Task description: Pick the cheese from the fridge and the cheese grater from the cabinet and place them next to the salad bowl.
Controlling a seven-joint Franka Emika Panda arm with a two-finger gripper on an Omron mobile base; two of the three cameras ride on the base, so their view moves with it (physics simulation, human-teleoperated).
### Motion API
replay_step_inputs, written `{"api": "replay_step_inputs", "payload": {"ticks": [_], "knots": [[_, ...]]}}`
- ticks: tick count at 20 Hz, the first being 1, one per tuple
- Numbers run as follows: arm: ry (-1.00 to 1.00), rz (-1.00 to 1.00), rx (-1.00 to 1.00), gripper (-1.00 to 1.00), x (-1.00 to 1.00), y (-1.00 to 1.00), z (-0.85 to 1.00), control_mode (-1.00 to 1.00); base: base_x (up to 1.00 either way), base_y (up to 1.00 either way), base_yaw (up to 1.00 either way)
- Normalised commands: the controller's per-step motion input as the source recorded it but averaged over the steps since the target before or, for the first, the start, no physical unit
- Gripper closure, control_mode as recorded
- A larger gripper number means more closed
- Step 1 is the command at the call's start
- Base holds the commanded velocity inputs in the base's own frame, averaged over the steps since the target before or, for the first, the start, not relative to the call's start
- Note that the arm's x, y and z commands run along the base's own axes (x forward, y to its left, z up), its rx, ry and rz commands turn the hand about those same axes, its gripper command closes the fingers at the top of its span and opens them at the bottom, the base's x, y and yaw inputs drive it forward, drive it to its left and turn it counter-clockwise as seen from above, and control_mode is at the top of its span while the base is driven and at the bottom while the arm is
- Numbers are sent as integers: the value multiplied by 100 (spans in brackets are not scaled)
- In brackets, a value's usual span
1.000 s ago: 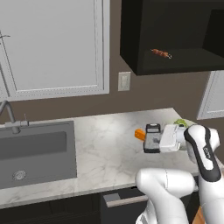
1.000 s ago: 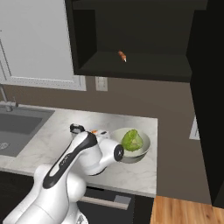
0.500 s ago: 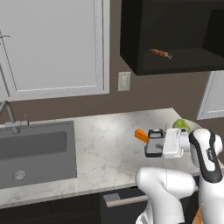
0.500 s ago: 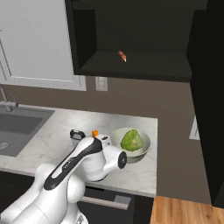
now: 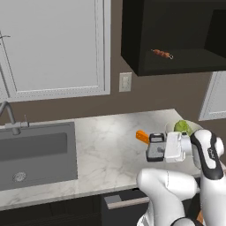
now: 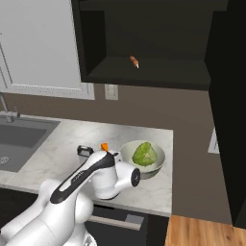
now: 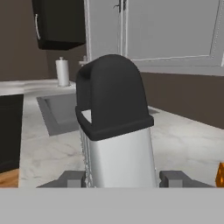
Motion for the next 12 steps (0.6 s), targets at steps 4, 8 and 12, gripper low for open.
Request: {"api": "replay_step_inputs", "payload": {"ticks": [4,8,12], "knots": [[0,0,0,100,0,13,-31,-100,0,0,0],[-8,0,0,100,0,13,-34,-100,0,0,0],[-16,0,0,100,10,17,-18,-100,0,0,0]]}}
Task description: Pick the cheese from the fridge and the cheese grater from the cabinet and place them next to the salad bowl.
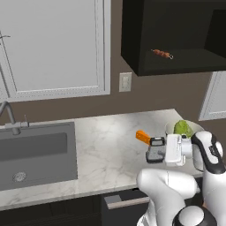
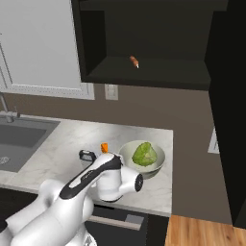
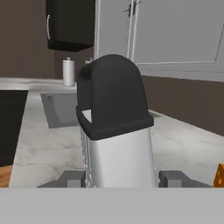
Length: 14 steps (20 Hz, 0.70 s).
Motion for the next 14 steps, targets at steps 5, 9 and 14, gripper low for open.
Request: {"api": "replay_step_inputs", "payload": {"ticks": [5,9,14], "knots": [[-15,0,0,100,14,18,-12,-100,0,0,0],[-5,0,0,100,16,15,-16,-100,0,0,0],[0,0,-1,100,25,17,-21,-100,0,0,0]]}}
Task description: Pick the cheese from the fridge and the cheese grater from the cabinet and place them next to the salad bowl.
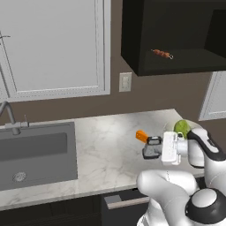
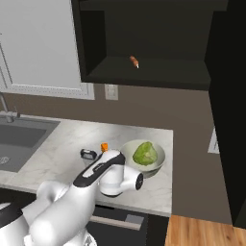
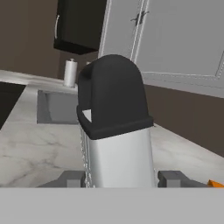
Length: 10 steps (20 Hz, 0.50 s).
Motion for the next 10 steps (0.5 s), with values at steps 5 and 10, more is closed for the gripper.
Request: {"api": "replay_step_inputs", "payload": {"ticks": [5,10], "knots": [[0,0,-3,100,25,14,-26,-100,0,0,0],[0,0,-3,100,-1,14,-29,-100,0,0,0]]}}
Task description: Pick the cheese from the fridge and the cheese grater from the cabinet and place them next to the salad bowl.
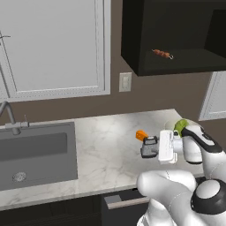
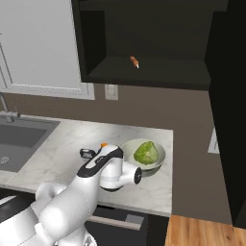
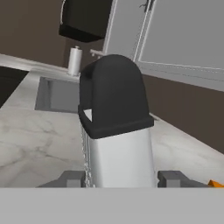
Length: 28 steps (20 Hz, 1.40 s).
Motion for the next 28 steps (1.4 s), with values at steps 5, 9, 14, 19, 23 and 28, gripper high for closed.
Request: {"api": "replay_step_inputs", "payload": {"ticks": [5,9,14,19,23,28], "knots": [[0,0,-5,100,-19,11,-30,-100,0,0,0],[0,-3,-4,100,-12,8,-26,-100,0,0,0],[0,-6,-6,-100,-4,13,-17,-100,0,0,0],[0,-6,-7,-100,0,17,-7,-100,0,0,0],[0,-5,-7,-100,-1,13,-5,-100,0,0,0],[0,-2,-4,-100,-5,5,-7,-100,0,0,0]]}}
